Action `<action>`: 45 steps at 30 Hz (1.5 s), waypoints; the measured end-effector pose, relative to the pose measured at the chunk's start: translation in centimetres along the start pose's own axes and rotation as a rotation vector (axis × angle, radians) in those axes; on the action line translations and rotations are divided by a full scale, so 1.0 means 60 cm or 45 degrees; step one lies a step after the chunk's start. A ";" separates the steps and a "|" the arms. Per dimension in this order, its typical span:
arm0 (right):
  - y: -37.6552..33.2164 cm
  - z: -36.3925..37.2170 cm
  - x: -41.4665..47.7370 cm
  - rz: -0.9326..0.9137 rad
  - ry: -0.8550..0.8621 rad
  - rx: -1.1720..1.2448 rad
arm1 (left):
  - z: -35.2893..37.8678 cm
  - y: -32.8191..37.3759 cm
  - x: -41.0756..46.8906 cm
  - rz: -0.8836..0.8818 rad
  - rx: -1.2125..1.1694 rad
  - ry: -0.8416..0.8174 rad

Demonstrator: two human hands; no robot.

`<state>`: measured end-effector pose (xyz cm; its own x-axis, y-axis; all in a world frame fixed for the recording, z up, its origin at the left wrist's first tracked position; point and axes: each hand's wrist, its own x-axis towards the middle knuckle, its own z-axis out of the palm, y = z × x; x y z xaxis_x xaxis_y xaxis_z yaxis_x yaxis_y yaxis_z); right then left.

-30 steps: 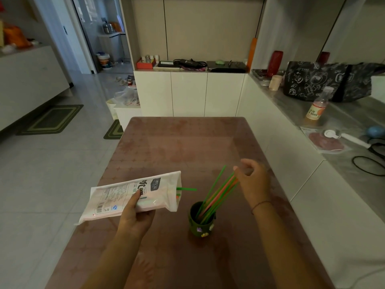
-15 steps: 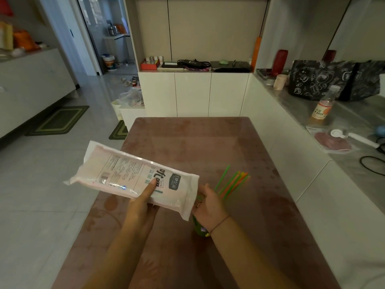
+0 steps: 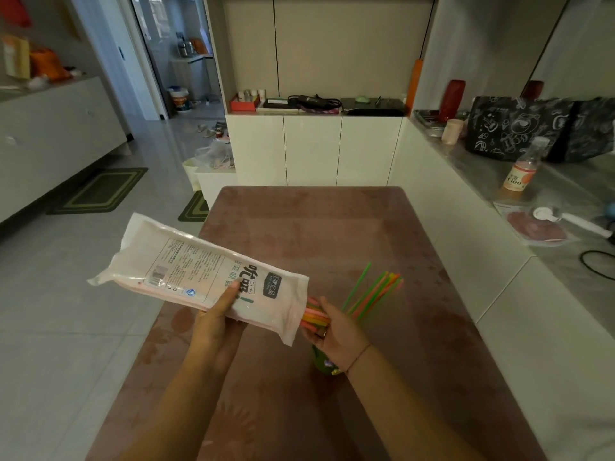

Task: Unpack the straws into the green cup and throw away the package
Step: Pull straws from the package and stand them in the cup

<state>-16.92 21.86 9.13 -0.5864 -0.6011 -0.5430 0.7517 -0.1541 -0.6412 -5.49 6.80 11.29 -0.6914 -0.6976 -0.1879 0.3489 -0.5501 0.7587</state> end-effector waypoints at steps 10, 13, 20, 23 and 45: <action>-0.026 0.012 -0.025 -0.602 -0.017 -0.732 | 0.002 -0.035 -0.008 -0.240 -0.332 -0.042; -0.046 0.007 -0.024 -0.664 -0.035 -0.896 | 0.002 -0.037 -0.007 -0.265 -0.366 0.026; -0.109 -0.022 -0.032 -0.666 -0.003 -0.809 | -0.029 -0.022 0.003 -0.302 -0.458 0.254; -0.116 -0.025 -0.034 -0.622 0.006 -0.485 | -0.031 -0.025 0.002 -0.326 -0.475 0.312; -0.110 -0.052 -0.028 -0.801 0.195 -0.250 | -0.055 -0.016 0.018 -0.294 -0.488 0.387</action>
<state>-21.83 26.29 12.57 -0.9415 -0.3234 -0.0953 0.1928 -0.2846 -0.9391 -4.47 5.03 8.30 -0.5829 -0.6086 -0.5384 0.4545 -0.7934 0.4049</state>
